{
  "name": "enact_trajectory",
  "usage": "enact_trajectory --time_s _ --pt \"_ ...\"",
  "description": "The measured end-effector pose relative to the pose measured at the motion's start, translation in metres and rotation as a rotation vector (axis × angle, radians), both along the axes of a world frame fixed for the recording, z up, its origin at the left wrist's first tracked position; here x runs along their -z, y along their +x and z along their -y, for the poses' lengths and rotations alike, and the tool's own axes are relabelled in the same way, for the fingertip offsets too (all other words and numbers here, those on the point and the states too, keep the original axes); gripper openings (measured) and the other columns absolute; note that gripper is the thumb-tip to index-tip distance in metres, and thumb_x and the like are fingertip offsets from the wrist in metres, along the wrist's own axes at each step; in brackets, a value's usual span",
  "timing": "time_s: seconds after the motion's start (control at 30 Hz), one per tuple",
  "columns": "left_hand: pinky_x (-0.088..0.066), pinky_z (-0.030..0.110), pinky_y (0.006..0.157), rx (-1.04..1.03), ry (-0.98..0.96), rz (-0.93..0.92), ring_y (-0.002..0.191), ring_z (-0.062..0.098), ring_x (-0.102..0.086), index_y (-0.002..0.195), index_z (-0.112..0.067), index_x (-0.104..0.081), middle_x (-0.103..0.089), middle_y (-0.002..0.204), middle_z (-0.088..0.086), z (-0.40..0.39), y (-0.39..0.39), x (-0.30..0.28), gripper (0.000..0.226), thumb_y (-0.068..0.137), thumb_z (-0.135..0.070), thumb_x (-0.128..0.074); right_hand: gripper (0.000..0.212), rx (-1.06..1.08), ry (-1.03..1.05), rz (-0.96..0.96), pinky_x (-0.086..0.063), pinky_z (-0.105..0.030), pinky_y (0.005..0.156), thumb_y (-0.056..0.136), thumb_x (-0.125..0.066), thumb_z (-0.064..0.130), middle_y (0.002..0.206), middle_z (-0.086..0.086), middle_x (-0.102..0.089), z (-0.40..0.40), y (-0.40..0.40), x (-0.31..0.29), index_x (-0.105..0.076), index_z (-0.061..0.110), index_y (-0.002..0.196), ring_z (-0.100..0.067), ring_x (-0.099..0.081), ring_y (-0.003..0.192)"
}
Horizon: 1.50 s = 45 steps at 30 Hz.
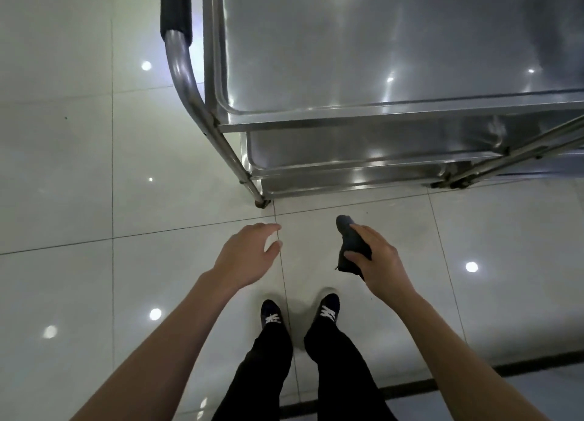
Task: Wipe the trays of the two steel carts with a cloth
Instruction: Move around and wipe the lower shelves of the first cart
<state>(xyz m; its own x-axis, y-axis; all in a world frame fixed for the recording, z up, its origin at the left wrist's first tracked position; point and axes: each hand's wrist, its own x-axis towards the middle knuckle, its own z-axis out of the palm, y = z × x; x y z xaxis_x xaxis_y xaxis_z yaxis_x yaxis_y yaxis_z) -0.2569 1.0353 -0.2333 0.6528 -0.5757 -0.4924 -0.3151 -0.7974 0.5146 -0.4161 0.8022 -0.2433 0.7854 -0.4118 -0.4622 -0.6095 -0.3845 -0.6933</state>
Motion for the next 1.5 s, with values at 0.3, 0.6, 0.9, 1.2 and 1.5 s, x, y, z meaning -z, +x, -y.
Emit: enact_trajectory --time_s 0.3,0.6,0.9,1.2,1.5 --pt "-0.047 0.044 0.097 0.008 -0.026 0.233 0.124 0.026 -0.052 0.139 -0.022 -0.054 -0.060 0.134 0.001 0.054 0.054 0.084 0.042 0.099 -0.033 -0.054 0.050 0.017 0.038 0.119 -0.051 -0.022 0.086 0.093 -0.068 0.020 0.120 0.003 -0.061 0.028 0.077 0.090 -0.050 0.027 0.139 -0.016 -0.059 0.107" --pt "-0.046 0.049 0.101 0.016 -0.086 0.373 0.128 0.029 -0.048 0.143 -0.022 -0.052 -0.055 0.143 0.003 0.081 0.104 0.155 0.046 0.097 -0.031 -0.052 0.052 0.050 -0.081 0.321 -0.046 -0.008 0.071 0.092 -0.068 0.023 0.121 0.004 -0.060 0.071 0.160 0.140 -0.045 0.029 0.139 -0.013 -0.059 0.102" --pt "-0.047 0.046 0.099 0.001 -0.112 0.589 0.125 0.025 -0.052 0.135 -0.021 -0.059 -0.058 0.136 0.000 0.079 0.130 0.210 0.039 0.099 -0.031 -0.049 0.056 -0.036 -0.293 0.530 -0.041 -0.023 0.095 0.093 -0.067 0.014 0.138 -0.009 -0.053 0.062 0.197 0.194 -0.044 0.017 0.144 -0.021 -0.051 0.121" --pt "-0.051 0.040 0.087 -0.009 -0.110 0.750 0.114 0.022 -0.055 0.125 -0.026 -0.063 -0.061 0.121 -0.005 0.063 0.115 0.267 0.032 0.096 -0.031 -0.051 0.051 -0.128 -0.500 0.645 -0.039 -0.032 0.093 0.094 -0.063 0.013 0.134 -0.008 -0.052 0.052 0.205 0.235 -0.046 0.016 0.142 -0.023 -0.047 0.116" --pt "-0.049 0.040 0.083 0.026 -0.094 0.766 0.111 0.027 -0.055 0.121 -0.022 -0.064 -0.062 0.115 0.000 0.059 0.125 0.237 0.031 0.097 -0.031 -0.048 0.053 -0.108 -0.505 0.619 -0.038 -0.024 0.093 0.093 -0.066 0.017 0.137 -0.005 -0.056 0.077 0.207 0.186 -0.048 0.019 0.143 -0.022 -0.054 0.117"
